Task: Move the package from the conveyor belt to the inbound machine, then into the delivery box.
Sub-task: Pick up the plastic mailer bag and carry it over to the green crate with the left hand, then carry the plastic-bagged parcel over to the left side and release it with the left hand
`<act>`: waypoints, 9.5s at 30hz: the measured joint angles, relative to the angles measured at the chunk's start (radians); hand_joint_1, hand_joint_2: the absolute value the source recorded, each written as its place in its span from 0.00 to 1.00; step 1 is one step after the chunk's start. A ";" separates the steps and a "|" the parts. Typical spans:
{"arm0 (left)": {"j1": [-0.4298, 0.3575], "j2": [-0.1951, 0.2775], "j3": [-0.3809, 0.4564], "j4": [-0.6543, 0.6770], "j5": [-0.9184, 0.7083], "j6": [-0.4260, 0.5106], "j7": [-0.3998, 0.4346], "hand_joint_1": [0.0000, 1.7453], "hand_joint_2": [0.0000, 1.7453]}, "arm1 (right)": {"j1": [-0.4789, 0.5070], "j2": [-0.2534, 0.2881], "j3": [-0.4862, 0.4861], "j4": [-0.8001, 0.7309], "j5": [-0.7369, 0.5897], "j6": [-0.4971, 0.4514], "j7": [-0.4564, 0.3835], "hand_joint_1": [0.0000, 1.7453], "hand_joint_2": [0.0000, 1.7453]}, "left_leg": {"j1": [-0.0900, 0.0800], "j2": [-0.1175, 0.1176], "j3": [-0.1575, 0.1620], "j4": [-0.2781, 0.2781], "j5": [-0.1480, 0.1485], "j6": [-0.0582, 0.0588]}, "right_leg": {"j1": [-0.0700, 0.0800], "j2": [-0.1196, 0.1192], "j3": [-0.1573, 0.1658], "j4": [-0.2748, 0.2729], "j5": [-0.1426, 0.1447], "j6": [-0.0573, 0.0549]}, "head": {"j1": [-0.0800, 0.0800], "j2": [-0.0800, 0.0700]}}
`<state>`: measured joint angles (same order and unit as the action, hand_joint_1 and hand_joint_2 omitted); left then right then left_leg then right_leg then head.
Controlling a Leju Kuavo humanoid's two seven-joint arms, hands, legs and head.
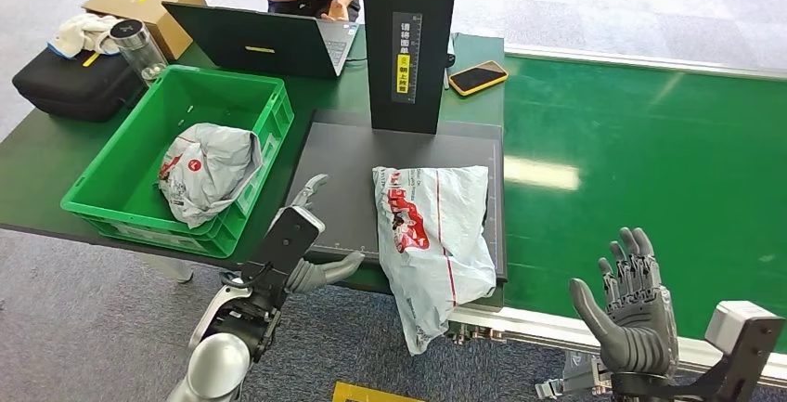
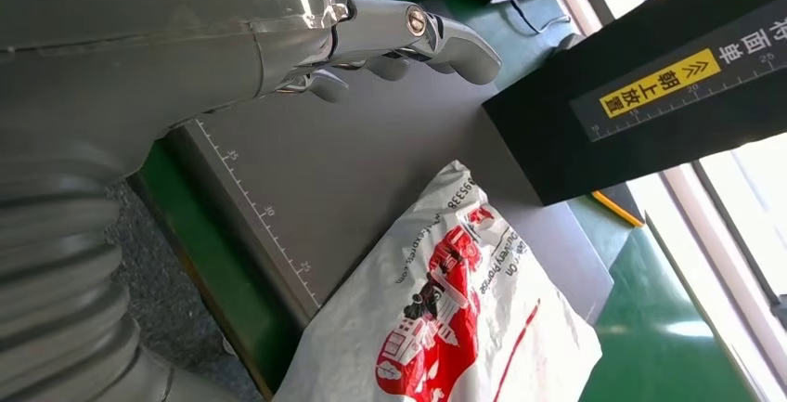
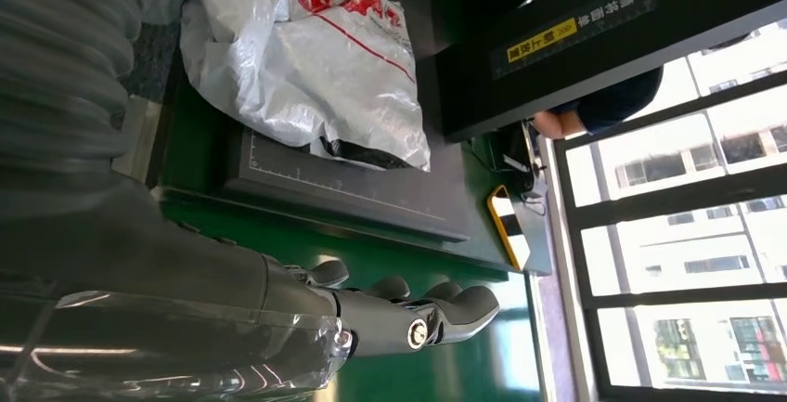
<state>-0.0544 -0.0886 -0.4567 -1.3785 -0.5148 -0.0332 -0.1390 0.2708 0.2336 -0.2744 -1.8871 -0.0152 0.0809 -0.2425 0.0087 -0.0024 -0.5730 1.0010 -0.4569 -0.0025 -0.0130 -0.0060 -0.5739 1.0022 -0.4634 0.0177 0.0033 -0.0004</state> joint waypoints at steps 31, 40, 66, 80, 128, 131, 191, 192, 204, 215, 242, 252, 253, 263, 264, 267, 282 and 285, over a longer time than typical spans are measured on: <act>0.022 -0.025 -0.161 0.047 -0.046 -0.065 0.005 0.00 1.00 | -0.029 0.008 -0.012 0.092 -0.017 0.026 0.021 0.00 1.00 | 0.000 0.000 0.000 0.000 0.000 0.000 | 0.000 0.000 0.000 0.000 0.000 0.000 | 0.000 0.000; -0.015 -0.043 -0.246 0.136 -0.081 -0.074 0.000 0.00 1.00 | -0.054 0.008 0.002 0.112 -0.018 0.004 0.027 0.00 1.00 | 0.000 0.000 0.000 0.000 0.000 0.000 | 0.000 0.000 0.000 0.000 0.000 0.000 | 0.000 0.000; -0.208 -0.128 -0.329 0.463 -0.339 0.170 0.067 0.00 1.00 | -0.108 -0.046 0.073 0.166 -0.009 -0.063 0.018 0.00 1.00 | 0.000 0.000 0.000 0.000 0.000 -0.001 | 0.000 0.000 0.000 0.000 0.000 -0.001 | 0.000 0.000; -0.175 -0.106 -0.333 0.386 -0.335 0.120 0.079 0.00 1.00 | -0.121 -0.066 0.092 0.185 -0.005 -0.066 0.018 0.00 1.00 | 0.000 0.000 0.000 0.000 0.000 -0.001 | 0.000 0.000 0.000 0.000 0.000 -0.001 | 0.000 0.000; -0.038 -0.013 -0.331 0.063 -0.403 0.038 0.112 0.00 1.00 | -0.078 -0.068 0.071 0.154 0.042 -0.024 0.030 0.00 1.00 | 0.000 0.000 0.001 0.000 0.000 -0.001 | 0.000 0.000 0.000 0.000 0.000 -0.001 | 0.000 0.000; -0.047 -0.020 -0.334 0.083 -0.411 0.036 0.115 0.00 1.00 | -0.079 -0.068 0.071 0.154 0.046 -0.025 0.033 0.00 1.00 | 0.000 0.000 0.001 0.000 0.000 -0.001 | 0.000 0.000 0.000 0.000 0.000 -0.001 | 0.000 0.000; -0.299 -0.139 -0.521 0.540 -0.339 0.069 0.095 0.00 1.00 | -0.146 -0.085 -0.052 0.370 0.119 -0.296 0.063 0.00 1.00 | 0.000 0.001 0.001 0.000 0.000 -0.001 | 0.000 0.000 0.000 0.000 0.000 -0.001 | 0.000 0.000; -0.299 -0.139 -0.521 0.542 -0.338 0.073 0.095 0.00 1.00 | -0.148 -0.086 -0.058 0.375 0.123 -0.293 0.062 0.00 1.00 | 0.000 0.001 0.001 0.000 0.000 -0.001 | 0.000 0.000 0.000 0.000 0.000 -0.001 | 0.000 0.000; -0.300 -0.139 -0.521 0.557 -0.337 0.102 0.097 1.00 1.00 | -0.176 -0.110 -0.043 0.394 0.119 -0.278 0.051 0.00 1.00 | 0.000 0.001 0.001 0.000 0.000 -0.001 | 0.000 0.000 0.000 0.000 0.000 -0.001 | 0.000 0.000; -0.301 -0.139 -0.521 0.567 -0.341 0.124 0.094 1.00 1.00 | -0.164 -0.121 0.007 0.318 0.106 -0.260 0.032 0.00 1.00 | 0.000 0.001 0.001 0.000 0.000 -0.001 | 0.000 0.000 0.000 0.000 0.000 -0.001 | 0.000 0.000; -0.254 -0.097 -0.403 0.271 -0.198 0.266 0.047 1.00 1.00 | -0.122 -0.122 0.050 0.231 0.092 -0.209 0.026 0.00 1.00 | 0.000 0.001 0.000 0.000 0.000 -0.001 | 0.000 0.000 0.000 0.000 0.000 -0.001 | 0.000 0.000; -0.196 -0.036 -0.279 0.003 -0.176 0.306 0.032 1.00 1.00 | -0.078 -0.113 0.039 0.189 0.092 -0.178 0.025 0.00 1.00 | 0.000 0.001 0.000 0.000 0.000 -0.001 | 0.000 0.000 0.000 0.001 0.000 -0.001 | 0.000 0.000; -0.191 -0.031 -0.270 -0.016 -0.179 0.309 0.031 1.00 1.00 | -0.076 -0.111 0.037 0.187 0.092 -0.174 0.025 0.00 1.00 | 0.000 0.001 0.000 0.000 0.000 -0.001 | 0.000 0.000 0.000 0.001 0.000 -0.001 | 0.000 0.000; -0.174 0.002 -0.186 -0.165 -0.268 0.338 0.038 1.00 1.00 | -0.067 -0.089 0.020 0.185 0.096 -0.128 0.018 0.00 1.00 | 0.000 0.001 0.000 0.000 0.000 -0.001 | 0.000 0.000 0.000 0.001 0.000 -0.001 | 0.000 0.000; -0.176 0.004 -0.178 -0.179 -0.285 0.339 0.043 1.00 1.00 | -0.067 -0.088 0.018 0.185 0.099 -0.121 0.018 0.00 1.00 | 0.000 0.001 0.000 0.000 0.000 -0.001 | 0.000 0.000 0.000 0.001 0.000 -0.001 | 0.000 0.000; -0.180 0.010 -0.157 -0.219 -0.324 0.339 0.054 1.00 1.00 | -0.067 -0.084 0.016 0.185 0.104 -0.103 0.015 0.00 1.00 | 0.000 0.001 0.000 0.000 0.000 -0.001 | 0.000 0.000 0.000 0.001 0.000 -0.001 | 0.000 0.000; -0.325 0.034 -0.054 -0.289 -0.422 0.344 0.145 1.00 1.00 | -0.100 -0.085 0.059 0.238 0.092 -0.097 -0.004 0.00 1.00 | 0.000 0.001 0.001 0.000 0.001 -0.001 | 0.000 0.000 0.000 0.001 0.001 -0.002 | 0.000 0.000; -0.368 0.041 -0.030 -0.278 -0.422 0.343 0.152 1.00 1.00 | -0.113 -0.085 0.068 0.250 0.091 -0.099 -0.004 0.00 1.00 | 0.001 0.001 0.001 0.000 0.001 -0.001 | 0.001 0.000 0.000 0.001 0.001 -0.002 | 0.000 0.000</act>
<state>-0.4224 -0.0479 -0.4868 -1.6566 -0.9368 0.3094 0.0129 0.1578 0.1481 -0.2067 -1.6366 0.0758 -0.0183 -0.2467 0.0093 -0.0017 -0.5723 1.0010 -0.4561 -0.0039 -0.0125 -0.0056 -0.5739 1.0033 -0.4628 0.0161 0.0032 -0.0004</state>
